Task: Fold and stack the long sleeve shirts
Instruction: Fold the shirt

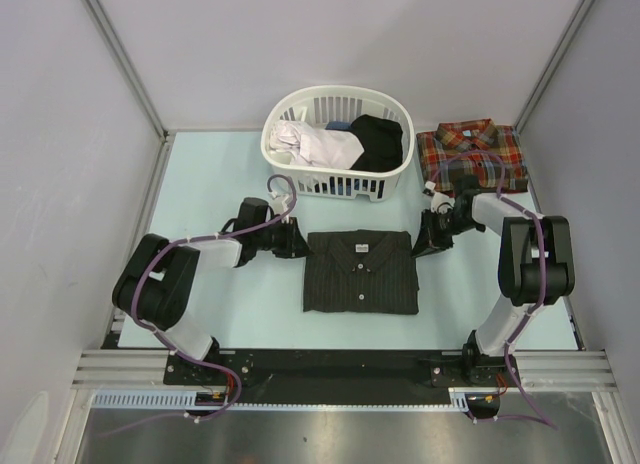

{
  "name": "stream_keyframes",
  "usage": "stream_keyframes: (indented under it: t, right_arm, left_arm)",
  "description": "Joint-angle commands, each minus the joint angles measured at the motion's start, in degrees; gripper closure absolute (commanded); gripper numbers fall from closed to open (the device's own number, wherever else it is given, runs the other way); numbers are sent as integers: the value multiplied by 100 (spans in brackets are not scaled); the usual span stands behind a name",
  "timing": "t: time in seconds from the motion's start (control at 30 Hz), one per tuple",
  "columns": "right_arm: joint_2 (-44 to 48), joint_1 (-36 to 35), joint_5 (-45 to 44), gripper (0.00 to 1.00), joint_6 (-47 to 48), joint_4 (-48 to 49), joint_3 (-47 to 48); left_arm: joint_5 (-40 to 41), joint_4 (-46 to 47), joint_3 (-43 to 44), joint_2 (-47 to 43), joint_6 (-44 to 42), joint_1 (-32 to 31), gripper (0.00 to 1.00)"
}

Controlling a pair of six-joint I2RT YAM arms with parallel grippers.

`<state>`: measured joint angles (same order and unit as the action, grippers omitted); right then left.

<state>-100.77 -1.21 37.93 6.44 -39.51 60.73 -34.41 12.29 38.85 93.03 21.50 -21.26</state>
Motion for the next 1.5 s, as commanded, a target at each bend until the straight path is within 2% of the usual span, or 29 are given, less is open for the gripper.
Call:
stream_keyframes:
  t: [0.0, 0.07, 0.1, 0.33, 0.53, 0.63, 0.67, 0.7, 0.73, 0.77, 0.8, 0.83, 0.87, 0.9, 0.93, 0.97, 1.0, 1.03, 1.07, 1.1, 1.13, 1.17, 1.2, 1.23, 1.3, 1.37, 1.4, 1.47]
  right_arm:
    - [-48, -46, 21, 94, 95, 119, 281]
    - [-13, -37, 91, 100, 112, 75, 352]
    - [5, -37, 118, 100, 112, 66, 369]
    - [207, 42, 285, 100, 24, 311, 484]
    - [14, 25, 241, 100, -81, 821, 274]
    - [-126, -37, 214, 100, -46, 875, 229]
    - [-144, -37, 232, 97, -3, 779, 255]
    - [-136, 33, 250, 93, 41, 586, 273]
    - [12, 77, 267, 89, 77, 532, 273]
    - [153, 225, 293, 72, 86, 436, 238]
    - [285, 409, 328, 64, 95, 365, 238]
    - [582, 507, 381, 57, 112, 278, 246]
    - [742, 612, 425, 47, 69, 129, 220]
    - [900, 718, 478, 42, 16, 93, 159]
    - [1119, 919, 574, 37, -28, 84, 71]
    - [1487, 991, 592, 27, -115, 40, -51]
    - [1690, 1052, 601, 24, -151, 31, -279]
    - [1849, 1166, 688, 20, -221, 22, -438]
    - [2129, 1219, 828, 11, -257, 100, -570]
    - [2262, 1263, 804, 7, -457, 223, -745]
    - [2359, 1438, 847, 3, -711, 381, -869]
    - [2447, 1544, 1039, 0, -923, 713, -1009]
    - [2440, 1615, 1258, 0, -1169, 795, -1245]
    - [2379, 1702, 1617, 0, -1249, 804, -1317]
    - [2212, 1922, 1875, 0, -1425, 856, -1476]
    - [2185, 2089, 1587, 0, -1557, 805, -1529]
    - [2063, 2125, 1429, 0, -1636, 787, -1538]
    - [1930, 2230, 1243, 0, -1891, 900, -1669]
  left_arm:
    - [40, -43, 280, -5, -40, -19, 80]
    - [22, -113, 342, -22, -49, -19, 92]
    - [66, -148, 395, -48, -58, -19, 99]
    - [285, -333, 483, -382, -251, 130, 100]
    - [541, -298, 334, -155, -444, 297, 100]
    - [349, -359, 395, -92, -602, 324, 100]
    - [26, -377, 430, -223, -768, 324, 97]
    - [-82, -394, 500, -346, -909, 246, 88]
    - [-144, -551, 562, -530, -1119, 184, 66]
    - [-153, -753, 667, -880, -1765, 96, 60]
    - [-66, -1033, 937, -1066, -2163, -174, 57]
    - [100, -1732, 1088, -1216, -3177, -334, 51]
    - [293, -2044, 1237, -1487, -3639, -518, 47]
    - [765, -2343, 1474, -1594, -4114, -946, 38]
    - [1022, -2772, 1546, -1691, -4553, -1203, 20]
    - [1198, -2881, 1590, -1814, -5306, -1440, 19]
    - [1252, -2934, 1625, -2033, -5557, -1782, 15]
    - [1044, -2813, 1600, -2131, -5655, -1890, 1]
    - [981, -2533, 1547, -2201, -5282, -1935, 1]
    - [1041, -2139, 1416, -2184, -4643, -1961, 1]
    - [581, -1682, 1467, -2045, -4011, -1953, 1]
    - [-7, -1860, 1633, -1835, -4222, -1953, 1]
    - [-474, -2419, 2209, -1519, -4424, -2092, 1]
    - [-531, -2703, 2536, -959, -4617, -2258, 1]
    - [89, -2995, 3117, -490, -4925, -2941, 1]
    - [1001, -2463, 2980, -260, -5348, -3322, 1]
    - [1181, -2034, 2892, -190, -5410, -3602, 2]
    - [1479, -1985, 3022, 188, -5656, -3841, 4]
